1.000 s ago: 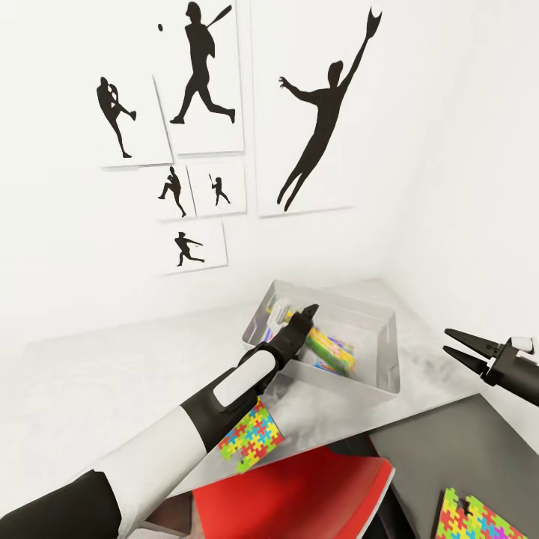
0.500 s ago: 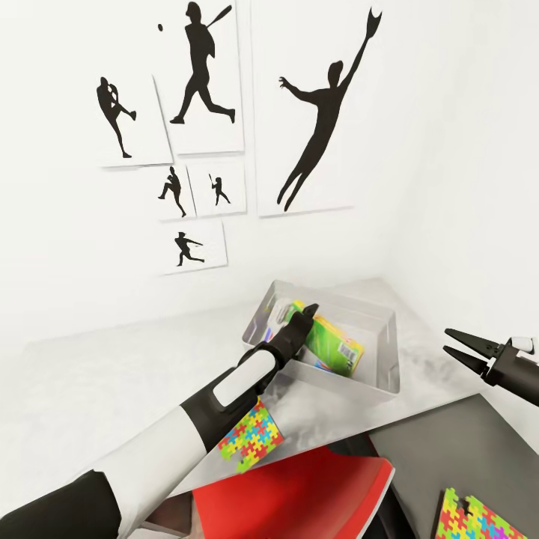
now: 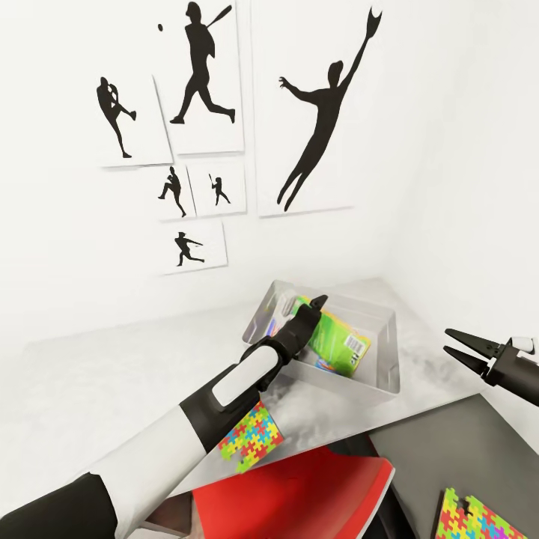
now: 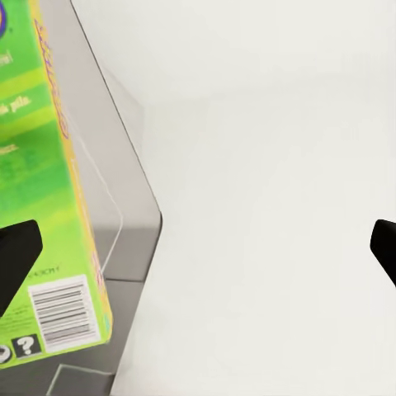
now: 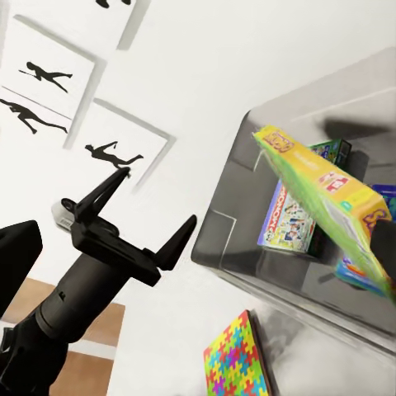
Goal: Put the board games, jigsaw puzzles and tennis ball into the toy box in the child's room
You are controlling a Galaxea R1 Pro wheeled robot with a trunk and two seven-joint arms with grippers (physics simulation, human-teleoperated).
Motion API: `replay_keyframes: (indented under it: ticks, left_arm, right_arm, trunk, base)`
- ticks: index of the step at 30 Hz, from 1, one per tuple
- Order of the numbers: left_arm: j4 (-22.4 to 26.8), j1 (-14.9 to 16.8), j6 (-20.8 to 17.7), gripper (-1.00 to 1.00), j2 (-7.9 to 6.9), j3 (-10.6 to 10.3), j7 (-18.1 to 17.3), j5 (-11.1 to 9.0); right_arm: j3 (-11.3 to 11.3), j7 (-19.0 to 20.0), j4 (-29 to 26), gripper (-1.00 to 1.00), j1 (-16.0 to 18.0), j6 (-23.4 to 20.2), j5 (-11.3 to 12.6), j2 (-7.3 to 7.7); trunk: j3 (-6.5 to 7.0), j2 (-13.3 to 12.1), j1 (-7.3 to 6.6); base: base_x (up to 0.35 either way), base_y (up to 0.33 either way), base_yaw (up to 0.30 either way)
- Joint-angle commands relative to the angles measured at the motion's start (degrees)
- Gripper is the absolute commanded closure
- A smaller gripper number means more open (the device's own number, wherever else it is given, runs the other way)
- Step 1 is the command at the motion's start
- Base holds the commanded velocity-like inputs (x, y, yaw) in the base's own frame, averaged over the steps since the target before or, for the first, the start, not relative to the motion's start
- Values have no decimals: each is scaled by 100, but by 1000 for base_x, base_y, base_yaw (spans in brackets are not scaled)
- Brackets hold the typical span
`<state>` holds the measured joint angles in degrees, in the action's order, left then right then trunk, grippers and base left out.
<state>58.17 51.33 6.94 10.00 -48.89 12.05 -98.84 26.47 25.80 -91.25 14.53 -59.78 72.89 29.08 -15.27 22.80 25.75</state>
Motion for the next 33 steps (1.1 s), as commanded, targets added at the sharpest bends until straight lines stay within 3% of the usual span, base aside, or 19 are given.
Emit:
replay_keyframes:
  ticks: [1, 17, 22, 25, 29, 33]
  left_arm:
    - [8, 8, 45, -100, 0, -16, 18, -47]
    - [28, 8, 41, -100, 0, -16, -138, -51]
    - [573, -1, -121, -100, 0, -35, -159, -56]
    - [1101, -16, -493, -100, -200, 136, -151, -63]
    - [1526, -62, -1351, -100, -422, 560, -141, -65]
    - [1704, -77, -2837, -100, -710, 1195, -134, -68]
  right_arm:
    - [7, 55, 1, -100, 6, -22, -53, 1]
    - [7, 56, 1, -100, 6, -22, -56, 7]
    - [7, 57, 1, -100, 6, -22, -56, 9]
    - [8, 61, 1, -100, 6, -22, -56, 10]
    - [9, 64, 1, -100, 0, -22, -56, 5]
    - [8, 72, 1, -100, -2, -22, -56, 2]
  trunk:
    - [-11, 11, 3]
    - [-11, 11, 3]
    - [-11, 11, 3]
    - [-11, 11, 3]
    - [-11, 11, 3]
    - [-11, 11, 3]
  base:
    - [0, 0, 0]
    - [0, 0, 0]
    - [0, 0, 0]
    - [0, 0, 0]
    - [0, 0, 0]
    - [0, 0, 0]
